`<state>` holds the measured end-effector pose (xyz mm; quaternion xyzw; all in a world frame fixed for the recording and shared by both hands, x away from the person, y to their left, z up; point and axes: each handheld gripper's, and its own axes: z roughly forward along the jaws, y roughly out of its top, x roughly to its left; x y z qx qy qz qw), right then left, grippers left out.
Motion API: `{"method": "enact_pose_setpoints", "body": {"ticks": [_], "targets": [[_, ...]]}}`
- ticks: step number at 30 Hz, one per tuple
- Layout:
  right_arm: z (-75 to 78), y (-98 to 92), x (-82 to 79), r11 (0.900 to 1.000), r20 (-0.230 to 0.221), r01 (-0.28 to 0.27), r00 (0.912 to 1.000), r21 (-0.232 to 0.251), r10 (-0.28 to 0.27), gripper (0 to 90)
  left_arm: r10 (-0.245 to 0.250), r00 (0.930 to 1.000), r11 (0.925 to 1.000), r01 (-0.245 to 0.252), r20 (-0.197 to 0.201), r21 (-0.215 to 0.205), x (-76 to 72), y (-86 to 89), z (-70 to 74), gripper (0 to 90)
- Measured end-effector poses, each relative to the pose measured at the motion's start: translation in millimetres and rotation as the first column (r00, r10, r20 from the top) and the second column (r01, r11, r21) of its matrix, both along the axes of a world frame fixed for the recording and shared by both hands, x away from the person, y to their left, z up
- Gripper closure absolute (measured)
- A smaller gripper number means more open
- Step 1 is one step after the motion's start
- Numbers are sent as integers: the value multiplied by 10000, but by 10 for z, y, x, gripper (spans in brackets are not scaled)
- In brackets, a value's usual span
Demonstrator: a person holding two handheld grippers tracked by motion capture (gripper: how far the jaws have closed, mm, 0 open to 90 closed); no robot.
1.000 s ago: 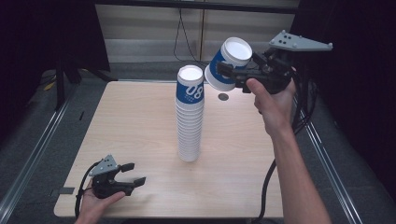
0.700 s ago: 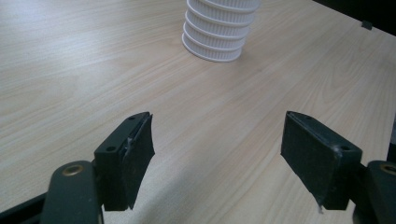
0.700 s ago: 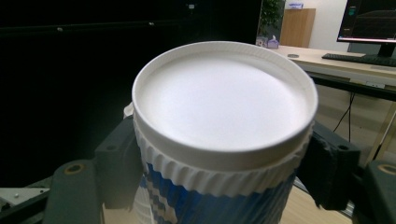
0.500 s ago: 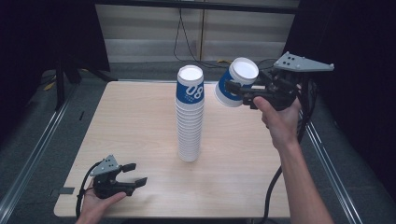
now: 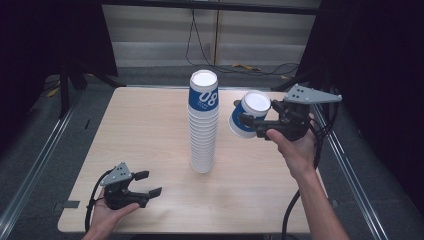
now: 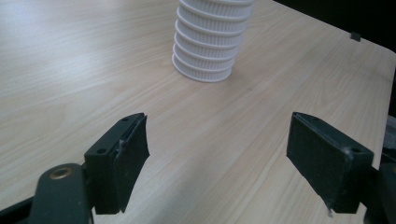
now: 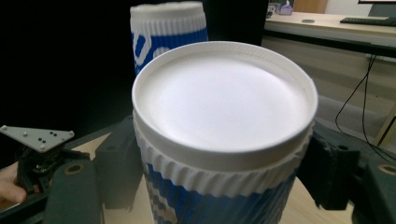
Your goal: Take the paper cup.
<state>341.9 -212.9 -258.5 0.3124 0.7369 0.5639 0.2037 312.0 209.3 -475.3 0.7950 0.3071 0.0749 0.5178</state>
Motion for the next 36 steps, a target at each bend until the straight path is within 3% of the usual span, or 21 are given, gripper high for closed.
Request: {"method": "enact_pose_setpoints", "body": {"ticks": [7,11,14,17,22,25,28,32,36], "targets": [[-247,27,-85,9998,-369,-170,9992,-128,165,255,-399,9990,9992,401,178,-78,-34,-57,42,174],[-380,45,-118,9996,-455,-275,9986,84,279,256,-497,9987,9984,495,-58,-282,-58,-81,87,169],[-451,39,-169,9995,-261,-183,9995,244,189,257,-660,9976,9976,664,211,-177,-113,-118,140,169],[-515,22,-198,9989,-336,-194,9992,421,208,258,-631,9979,9977,633,109,-255,-102,-136,156,171],[-673,80,-254,9988,-563,-414,9975,255,428,258,-658,9967,9978,663,479,-86,-96,-197,208,211],[-785,157,-251,9983,-780,-578,9953,77,583,259,-1068,9927,9942,1060,558,181,-73,-269,287,214],[-882,242,-256,9961,-991,-873,9912,95,878,260,-1158,9901,9931,1140,794,266,-39,-317,368,214],[-972,321,-273,9931,-1079,-1140,9874,258,1161,260,-1018,9899,9947,1025,989,-22,8,-362,439,183],[-1073,394,-288,9879,-1179,-1383,9823,697,1459,261,-1264,9846,9917,1281,1204,-61,30,-461,515,179]]}}
